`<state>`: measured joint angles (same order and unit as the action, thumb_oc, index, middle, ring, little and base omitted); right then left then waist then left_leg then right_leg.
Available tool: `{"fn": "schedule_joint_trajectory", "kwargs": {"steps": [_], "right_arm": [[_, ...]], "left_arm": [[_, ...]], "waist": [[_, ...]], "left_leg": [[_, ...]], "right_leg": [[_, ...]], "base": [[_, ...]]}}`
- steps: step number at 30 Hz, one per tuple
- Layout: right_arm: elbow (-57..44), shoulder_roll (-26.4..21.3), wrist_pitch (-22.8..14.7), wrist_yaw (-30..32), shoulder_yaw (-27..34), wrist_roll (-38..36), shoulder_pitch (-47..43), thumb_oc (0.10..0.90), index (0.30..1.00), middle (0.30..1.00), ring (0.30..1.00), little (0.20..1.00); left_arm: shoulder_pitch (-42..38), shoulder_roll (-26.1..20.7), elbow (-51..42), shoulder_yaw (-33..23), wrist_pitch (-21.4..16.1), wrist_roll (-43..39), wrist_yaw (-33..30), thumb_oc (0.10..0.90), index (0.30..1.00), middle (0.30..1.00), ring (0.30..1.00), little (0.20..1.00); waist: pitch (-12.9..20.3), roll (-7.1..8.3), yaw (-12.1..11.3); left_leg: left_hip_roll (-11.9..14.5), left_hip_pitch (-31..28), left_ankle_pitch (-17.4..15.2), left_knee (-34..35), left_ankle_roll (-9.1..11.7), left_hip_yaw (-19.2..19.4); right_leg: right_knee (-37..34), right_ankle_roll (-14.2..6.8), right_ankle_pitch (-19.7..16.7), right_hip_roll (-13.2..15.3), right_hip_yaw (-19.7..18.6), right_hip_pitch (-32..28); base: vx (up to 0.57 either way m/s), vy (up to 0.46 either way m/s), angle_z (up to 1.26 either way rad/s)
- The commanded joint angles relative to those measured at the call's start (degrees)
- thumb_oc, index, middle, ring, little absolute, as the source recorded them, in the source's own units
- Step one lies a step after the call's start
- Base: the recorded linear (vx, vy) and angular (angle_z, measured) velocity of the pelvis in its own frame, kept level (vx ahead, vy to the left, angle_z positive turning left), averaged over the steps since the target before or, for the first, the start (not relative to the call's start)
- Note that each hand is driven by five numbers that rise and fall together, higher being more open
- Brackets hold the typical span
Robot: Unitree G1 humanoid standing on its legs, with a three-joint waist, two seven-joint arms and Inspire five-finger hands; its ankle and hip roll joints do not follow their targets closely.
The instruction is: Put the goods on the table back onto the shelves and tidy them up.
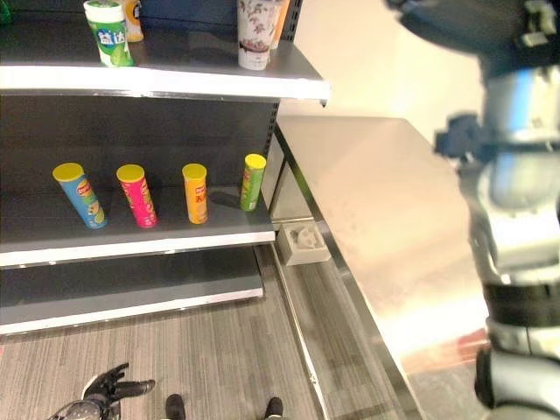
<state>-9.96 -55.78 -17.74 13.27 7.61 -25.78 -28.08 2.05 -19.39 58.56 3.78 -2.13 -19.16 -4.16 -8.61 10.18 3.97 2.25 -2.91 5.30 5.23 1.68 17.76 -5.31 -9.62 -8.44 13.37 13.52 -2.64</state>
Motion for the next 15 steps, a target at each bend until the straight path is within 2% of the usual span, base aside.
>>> {"fn": "schedule_joint_trajectory", "kwargs": {"steps": [1, 2, 4, 7, 9, 12, 13, 14, 15], "right_arm": [[3.91, -4.76, -2.4, 1.8, 3.75, -2.16, -10.9, 0.8, 0.9, 0.9, 0.9, 0.9], [3.62, -4.38, -2.0, 2.63, 7.07, -0.66, -5.95, 0.8, 0.9, 0.9, 0.9, 0.9], [3.43, -3.71, -1.69, 2.63, 8.48, -0.79, -3.76, 0.8, 0.9, 0.9, 0.9, 0.9], [3.38, -3.68, -1.68, 2.62, 8.63, -0.8, -3.62, 0.8, 0.9, 0.9, 0.9, 0.9], [4.49, -4.36, -1.45, 1.98, 7.82, -1.57, -4.03, 0.8, 0.9, 0.9, 0.9, 0.9], [4.49, -4.36, -1.45, 1.98, 7.82, -1.57, -4.03, 0.8, 0.9, 0.9, 0.9, 0.9], [5.08, -4.66, -1.23, 1.72, 6.65, -2.34, -5.39, 0.8, 0.9, 0.9, 0.9, 0.9], [6.85, -5.83, -0.9, 1.75, 4.75, -2.15, -7.35, 0.8, 0.9, 0.9, 0.9, 0.9], [9.1, -6.85, -0.51, 1.9, 5.89, -1.92, -5.81, 0.8, 0.9, 0.9, 0.9, 0.9]], "left_arm": [[-2.32, -2.11, 2.52, 0.29, -2.2, 2.04, 0.24, 0.8, 0.9, 0.9, 0.9, 0.9], [-3.01, -1.55, 2.83, 0.39, -2.32, 3.65, 0.19, 0.8, 0.9, 0.9, 0.9, 0.9], [-3.67, -1.61, 3.25, 0.57, -2.51, 4.7, -0.01, 0.8, 0.9, 0.9, 0.9, 0.9], [-3.7, -1.65, 3.26, 0.63, -2.52, 4.69, -0.01, 0.8, 0.9, 0.9, 0.9, 0.9], [-4.08, -2.05, 3.63, 0.04, -2.26, 5.05, -0.02, 0.8, 0.9, 0.9, 0.9, 0.9], [-4.08, -2.05, 3.63, 0.03, -2.26, 5.05, -0.02, 0.8, 0.9, 0.9, 0.9, 0.9], [-3.91, -2.45, 3.86, 0.01, -1.97, 4.89, 0.23, 0.8, 0.9, 0.9, 0.9, 0.9], [-3.42, -2.83, 3.51, -0.39, -2.0, 4.41, 0.51, 0.8, 0.9, 0.9, 0.9, 0.9], [-2.34, -1.83, 2.41, -1.52, -1.76, 4.71, 1.24, 0.8, 0.9, 0.9, 0.9, 0.9]], "waist": [[2.2, -1.22, -2.82], [1.15, -1.08, -0.29], [0.38, -1.21, -0.46], [0.49, -1.14, -0.64], [-0.61, -2.77, -1.31], [-0.61, -2.77, -1.31], [0.14, -3.13, -2.13], [0.28, -3.11, -3.07], [0.84, -2.84, -2.29]], "left_leg": [[-0.77, -3.54, -8.53, -0.23, 0.6, -4.05], [-0.67, -3.73, -8.59, -0.23, 0.34, -2.13], [-0.16, -3.6, -8.2, -0.23, 0.19, 0.13], [-0.2, -3.48, -8.18, -0.23, 0.17, 0.27], [2.08, -3.26, -7.55, -0.23, 0.12, 4.76], [2.08, -3.26, -7.55, -0.23, 0.12, 4.76], [2.55, -3.59, -7.95, -0.23, 0.04, 7.0], [2.73, -4.26, -8.01, -0.23, 0.24, 9.41], [2.8, -5.41, -8.05, -0.28, 0.93, 10.98]], "right_leg": [[1.0, -5.38, -3.69, 3.93, 1.14, -0.23], [1.11, -5.38, -7.46, 3.83, -1.26, 1.97], [2.24, -5.38, -7.93, 3.74, -0.45, 3.86], [2.32, -5.38, -7.95, 3.77, -0.63, 4.12], [7.95, -5.31, -2.66, 4.38, 8.02, 3.34], [7.95, -5.31, -2.66, 4.38, 8.02, 3.34], [10.23, -4.95, 0.14, 3.93, 12.82, 1.51], [11.88, -4.82, 1.43, 3.66, 16.33, 0.59], [7.39, -4.43, 2.41, 0.77, 14.86, 0.21]], "base": [[-0.1, 0.043, -0.82], [-0.14, 0.052, -0.23], [-0.14, 0.035, -0.43], [-0.05, 0.004, -1.53], [-0.18, 0.061, -0.45], [-0.04, 0.041, -1.01], [-0.07, 0.066, 0.09], [0.02, -0.086, -0.59], [0.06, -0.163, -1.51]]}}
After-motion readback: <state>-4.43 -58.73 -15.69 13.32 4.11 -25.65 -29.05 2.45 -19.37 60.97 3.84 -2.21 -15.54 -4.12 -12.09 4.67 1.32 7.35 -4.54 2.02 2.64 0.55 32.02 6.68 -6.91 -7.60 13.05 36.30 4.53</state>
